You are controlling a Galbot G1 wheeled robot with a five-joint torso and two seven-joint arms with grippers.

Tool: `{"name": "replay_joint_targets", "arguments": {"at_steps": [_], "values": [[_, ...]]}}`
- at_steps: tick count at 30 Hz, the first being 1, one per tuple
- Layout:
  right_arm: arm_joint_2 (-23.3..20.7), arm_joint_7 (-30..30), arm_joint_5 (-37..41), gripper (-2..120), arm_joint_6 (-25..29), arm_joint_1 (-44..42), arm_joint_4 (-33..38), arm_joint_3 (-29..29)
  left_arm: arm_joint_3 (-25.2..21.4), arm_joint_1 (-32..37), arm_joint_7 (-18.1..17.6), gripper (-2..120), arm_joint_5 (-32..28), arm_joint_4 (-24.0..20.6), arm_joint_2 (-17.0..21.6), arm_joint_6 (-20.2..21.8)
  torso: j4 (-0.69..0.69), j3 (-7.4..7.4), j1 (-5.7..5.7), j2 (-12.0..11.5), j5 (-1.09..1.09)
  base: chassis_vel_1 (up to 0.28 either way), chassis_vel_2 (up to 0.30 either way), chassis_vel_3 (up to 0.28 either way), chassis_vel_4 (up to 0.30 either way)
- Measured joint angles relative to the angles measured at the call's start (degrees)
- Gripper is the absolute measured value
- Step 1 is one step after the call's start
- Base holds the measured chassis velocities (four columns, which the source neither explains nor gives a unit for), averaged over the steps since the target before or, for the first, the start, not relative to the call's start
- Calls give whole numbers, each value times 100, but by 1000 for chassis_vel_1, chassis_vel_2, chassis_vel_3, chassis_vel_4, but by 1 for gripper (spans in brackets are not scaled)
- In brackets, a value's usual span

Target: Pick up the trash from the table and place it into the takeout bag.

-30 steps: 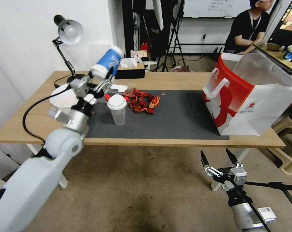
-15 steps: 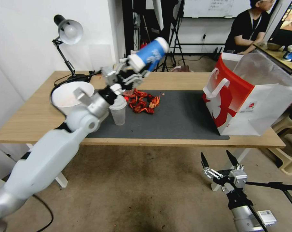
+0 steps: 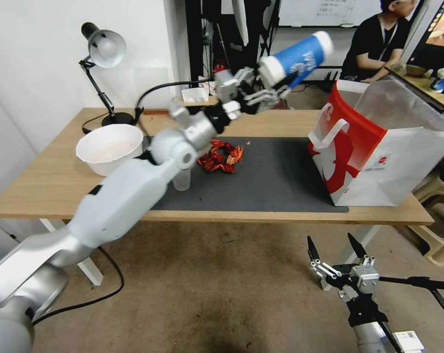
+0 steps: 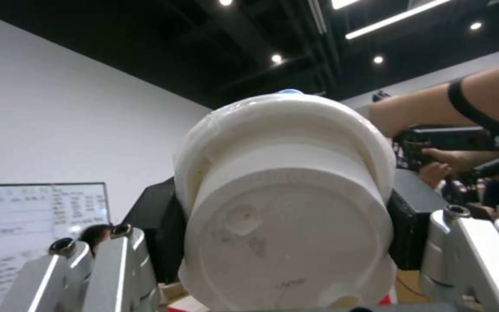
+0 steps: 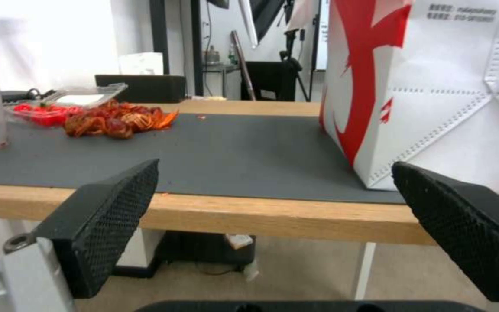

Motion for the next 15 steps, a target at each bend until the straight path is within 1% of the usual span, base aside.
{"name": "replay_joint_targets", "arguments": {"at_steps": [3, 4, 6, 7, 9, 10, 12, 13, 15], "values": [[79, -2, 12, 100, 56, -19, 6, 33, 285, -222, -59, 63, -2, 202, -264, 10, 0, 0, 0, 0, 0, 0, 0, 0, 0], [79, -2, 12, 100, 56, -19, 6, 33, 285, -222, -59, 63, -2, 202, -264, 10, 0, 0, 0, 0, 0, 0, 0, 0, 0], [129, -6, 17, 100, 96, -23, 2, 45, 501, -382, -99, 63, -2, 363, -428, 13, 1, 0, 0, 0, 0, 0, 0, 0, 0], [129, -6, 17, 100, 96, -23, 2, 45, 501, -382, -99, 63, -2, 363, -428, 13, 1, 0, 0, 0, 0, 0, 0, 0, 0], [159, -18, 18, 100, 115, -23, -16, 51, 678, -572, -135, 63, -8, 570, -594, 17, 1, -1, 0, 0, 0, 0, 0, 0, 0], [159, -18, 18, 100, 115, -23, -16, 51, 678, -572, -135, 63, -8, 570, -594, 17, 1, -1, 0, 0, 0, 0, 0, 0, 0], [185, -23, 19, 100, 139, -25, -32, 60, 838, -795, -160, 63, -23, 884, -785, 20, 0, 0, 0, 0, 0, 0, 0, 0, 0], [185, -23, 19, 100, 139, -25, -32, 60, 838, -795, -160, 63, -23, 884, -785, 20, 0, 0, 0, 0, 0, 0, 0, 0, 0], [198, -25, 28, 100, 167, -33, -43, 71, 968, -1000, -163, 63, -56, 1155, -945, 20, 1, 0, 0, 0, 0, 0, 0, 0, 0]]}}
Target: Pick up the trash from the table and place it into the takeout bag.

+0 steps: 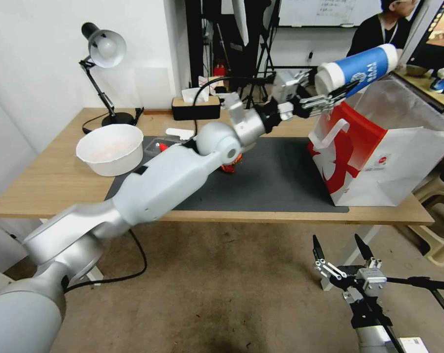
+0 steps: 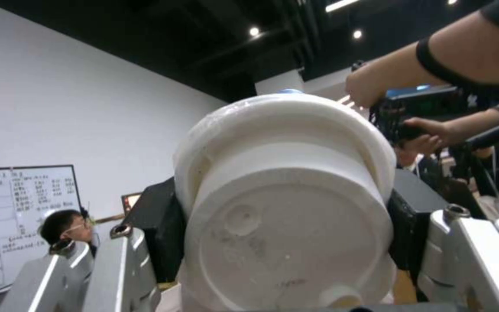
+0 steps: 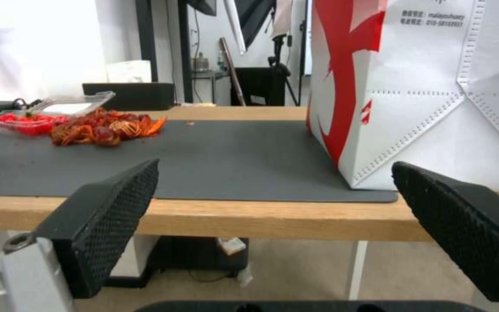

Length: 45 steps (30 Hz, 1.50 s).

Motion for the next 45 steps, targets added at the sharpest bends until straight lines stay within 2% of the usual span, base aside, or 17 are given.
{"name": "replay_joint_targets", "arguments": {"at_steps": [6, 8, 9, 12, 17, 22, 26, 31, 35, 38, 39, 42, 45], "values": [[11, -51, 83, 100, 121, -34, -88, 75, 271, -404, 15, 63, -37, 504, -429, 1, 0, 0, 0, 0, 0, 0, 0, 0, 0], [1, -80, 152, 100, 185, -61, -142, 134, 354, -578, 21, 63, -41, 761, -720, 3, 0, 0, 0, 0, 1, 0, 0, 0, 0], [1, -80, 152, 100, 185, -61, -142, 134, 354, -578, 21, 63, -41, 761, -720, 3, 0, 0, 0, 0, 1, 0, 0, 0, 0], [-32, -119, 245, 100, 289, -107, -215, 212, 471, -814, 32, 63, -6, 1210, -1178, 12, -1, 0, 0, 0, 1, 0, 0, 0, 0], [-51, -145, 316, 100, 368, -148, -267, 253, 648, -1033, 37, 63, 138, 1641, -1517, 9, -4, 0, -1, 1, 1, 0, 0, 0, 0], [-70, -161, 367, 100, 417, -184, -277, 286, 734, -1148, 20, 63, 317, 2071, -1546, -1, 2, 0, -1, 1, 0, 0, 0, 0, 0], [-99, -173, 419, 100, 467, -227, -286, 321, 850, -1164, -20, 63, 526, 2286, -1537, -28, 0, 0, -1, 1, -2, 0, 0, 0, 0], [-118, -180, 441, 100, 508, -244, -318, 338, 972, -1164, -100, 63, 645, 2310, -1528, -40, 0, 0, -1, 1, -1, 0, 0, 0, 0], [-128, -187, 453, 100, 529, -259, -331, 342, 1077, -1181, -298, 63, 710, 2304, -1523, -37, 0, 0, -1, 1, -1, 0, 0, 0, 0], [-132, -194, 463, 100, 556, -272, -339, 342, 1119, -1228, -413, 80, 737, 2296, -1517, -13, 0, 0, -1, 1, -1, 0, 0, 0, 0], [-132, -194, 463, 100, 556, -272, -339, 342, 1119, -1228, -413, 80, 737, 2296, -1517, -13, 0, 0, -1, 1, -1, 0, 0, 0, 0], [-132, -205, 465, 100, 573, -274, -350, 335, 1120, -1264, -510, 93, 738, 2256, -1513, 1, 0, 0, -1, 1, -2, 0, 0, 0, 0], [-130, -219, 465, 100, 588, -274, -355, 319, 1122, -1282, -553, 99, 737, 2233, -1512, 7, 0, 0, -1, 1, -1, 0, 0, 0, 0]]}}
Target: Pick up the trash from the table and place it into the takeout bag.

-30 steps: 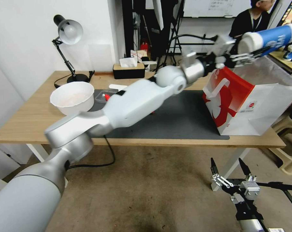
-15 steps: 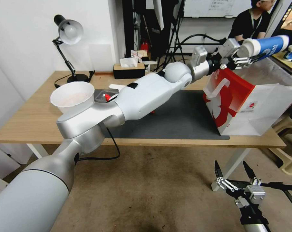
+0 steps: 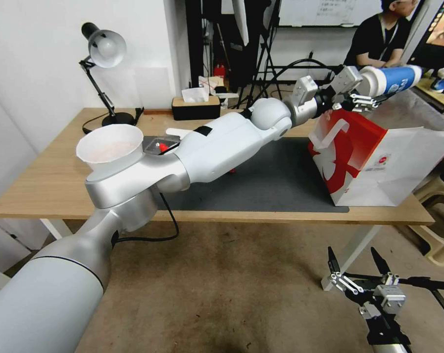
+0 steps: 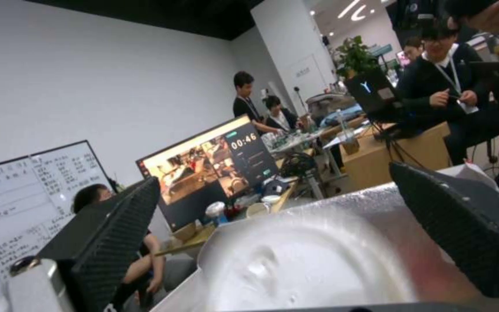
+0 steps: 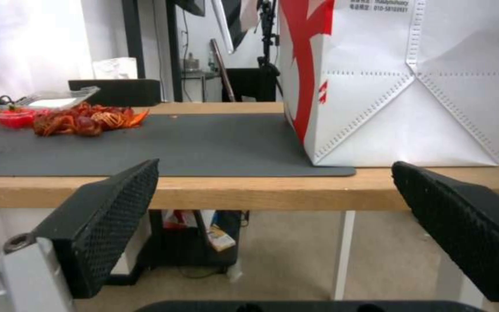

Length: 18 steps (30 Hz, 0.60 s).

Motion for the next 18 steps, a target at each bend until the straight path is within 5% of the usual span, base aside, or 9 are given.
{"name": "replay_joint_targets", "arguments": {"at_steps": [15, 18], "values": [[-24, -12, -7, 100, -45, 42, -2, -58, -42, 30, -595, 100, -115, -541, 53, 190, -3, 0, 0, 0, 0, 0, 0, 0, 0], [-9, -12, -51, 100, -81, 63, 0, -107, -40, 74, -1068, 100, -118, -885, 359, 410, 1, 0, 0, 0, 0, 0, 0, 0, 0]]}}
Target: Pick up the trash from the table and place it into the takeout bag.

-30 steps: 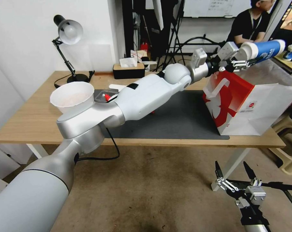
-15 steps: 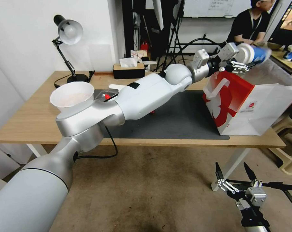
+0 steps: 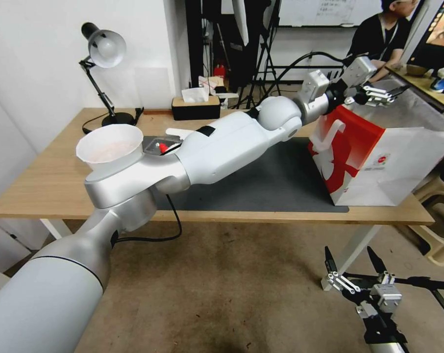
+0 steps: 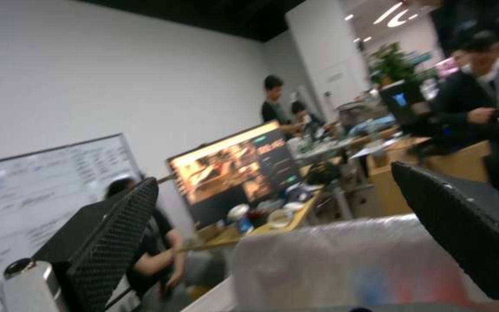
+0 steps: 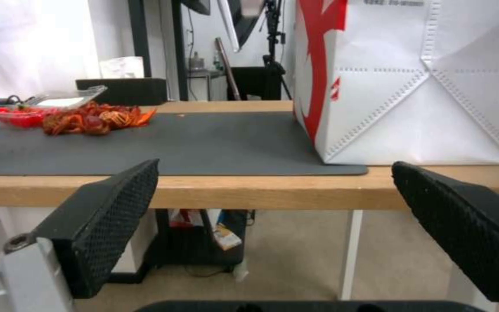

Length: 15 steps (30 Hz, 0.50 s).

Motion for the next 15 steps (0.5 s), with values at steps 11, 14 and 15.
{"name": "replay_joint_targets", "arguments": {"at_steps": [11, 14, 15], "values": [[-60, -7, -55, 100, -49, 18, 12, -13, -403, 732, -1853, 100, 438, -1321, 1038, 1297, 1, 0, 0, -1, -2, 0, 0, 0, 0], [-74, -5, -51, 100, -55, 20, 12, -8, -523, 968, -2432, 100, 776, -1656, 1206, 1466, 1, 0, 0, -1, -2, 0, 0, 0, 0], [-73, -4, -52, 100, -55, 19, 9, -9, -584, 1082, -2645, 100, 931, -1836, 1278, 1581, -2, 0, 1, -1, -2, 0, 0, 0, 0]]}}
